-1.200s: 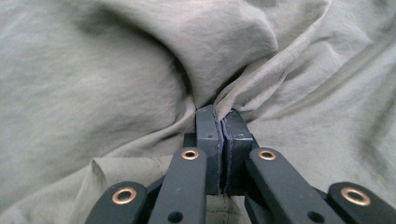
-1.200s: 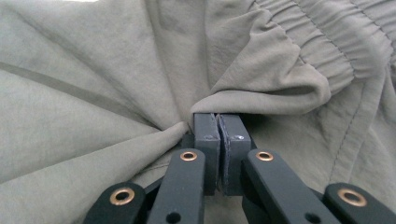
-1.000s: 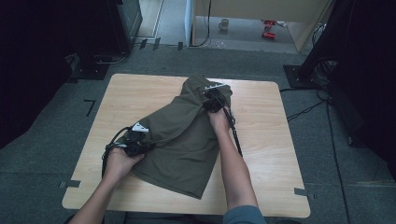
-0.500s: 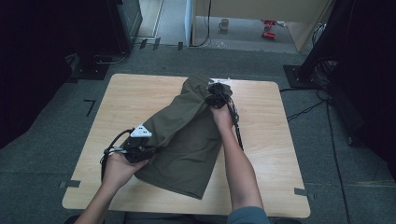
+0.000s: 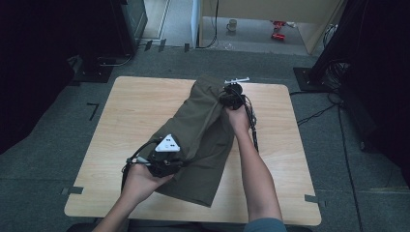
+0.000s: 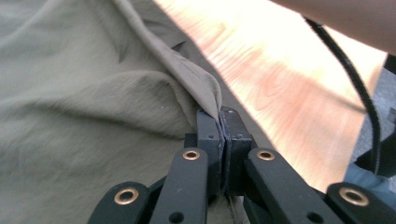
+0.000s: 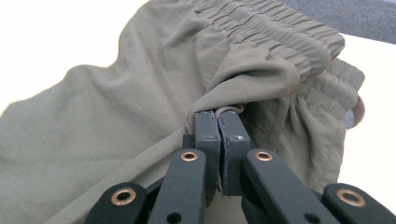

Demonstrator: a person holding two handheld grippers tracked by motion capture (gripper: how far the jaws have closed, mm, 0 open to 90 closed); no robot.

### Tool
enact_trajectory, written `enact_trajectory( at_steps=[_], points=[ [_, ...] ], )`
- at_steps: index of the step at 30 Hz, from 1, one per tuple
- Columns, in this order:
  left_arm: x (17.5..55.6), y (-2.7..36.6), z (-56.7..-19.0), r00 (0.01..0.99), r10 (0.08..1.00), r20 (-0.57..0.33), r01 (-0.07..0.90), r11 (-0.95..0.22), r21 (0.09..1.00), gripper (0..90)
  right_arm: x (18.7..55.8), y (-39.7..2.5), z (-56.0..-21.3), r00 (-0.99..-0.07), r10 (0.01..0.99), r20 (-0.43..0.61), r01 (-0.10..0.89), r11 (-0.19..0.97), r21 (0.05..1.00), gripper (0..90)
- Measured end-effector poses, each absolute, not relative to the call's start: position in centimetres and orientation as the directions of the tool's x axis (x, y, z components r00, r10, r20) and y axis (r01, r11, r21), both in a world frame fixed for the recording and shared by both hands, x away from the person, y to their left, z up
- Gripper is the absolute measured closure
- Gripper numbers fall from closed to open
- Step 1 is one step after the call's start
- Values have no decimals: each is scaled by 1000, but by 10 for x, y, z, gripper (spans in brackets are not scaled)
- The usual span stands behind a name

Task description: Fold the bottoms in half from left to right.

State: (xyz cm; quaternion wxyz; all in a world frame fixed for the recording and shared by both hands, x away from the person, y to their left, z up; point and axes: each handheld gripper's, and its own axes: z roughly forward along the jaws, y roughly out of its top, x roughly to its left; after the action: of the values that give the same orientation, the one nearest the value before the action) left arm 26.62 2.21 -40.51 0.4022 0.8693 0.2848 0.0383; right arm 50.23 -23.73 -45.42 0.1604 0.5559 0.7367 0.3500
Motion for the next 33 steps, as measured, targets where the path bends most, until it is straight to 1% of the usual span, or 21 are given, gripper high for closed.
enact_trajectory(
  at_steps=[5, 10, 13, 15, 21, 26, 31, 33],
  points=[
    [264, 3, -410, 849, 498, -177, 459, -529, 714, 894, 499, -243, -460, -327, 932, 155, 712, 136, 689, 879],
    [260, -11, -412, 861, 473, -186, 448, -532, 719, 893, 496, -255, -459, -316, 929, 196, 710, 94, 698, 880],
    [259, -22, -418, 867, 461, -188, 444, -547, 710, 891, 494, -261, -459, -309, 932, 188, 716, 98, 691, 879],
    [259, -28, -424, 866, 457, -204, 453, -543, 706, 891, 492, -263, -460, -305, 935, 179, 719, 104, 687, 877],
    [257, -44, -440, 871, 440, -218, 458, -566, 686, 886, 488, -270, -471, -291, 945, 148, 736, 122, 666, 868],
    [257, -53, -450, 874, 430, -226, 459, -578, 675, 853, 487, -275, -476, -278, 951, 139, 740, 119, 662, 833],
    [257, -57, -456, 876, 419, -238, 461, -583, 670, 824, 485, -281, -476, -272, 955, 120, 734, 126, 668, 830],
    [256, -57, -456, 879, 412, -241, 457, -583, 672, 784, 484, -283, -475, -266, 956, 121, 731, 118, 673, 830]
  ],
)
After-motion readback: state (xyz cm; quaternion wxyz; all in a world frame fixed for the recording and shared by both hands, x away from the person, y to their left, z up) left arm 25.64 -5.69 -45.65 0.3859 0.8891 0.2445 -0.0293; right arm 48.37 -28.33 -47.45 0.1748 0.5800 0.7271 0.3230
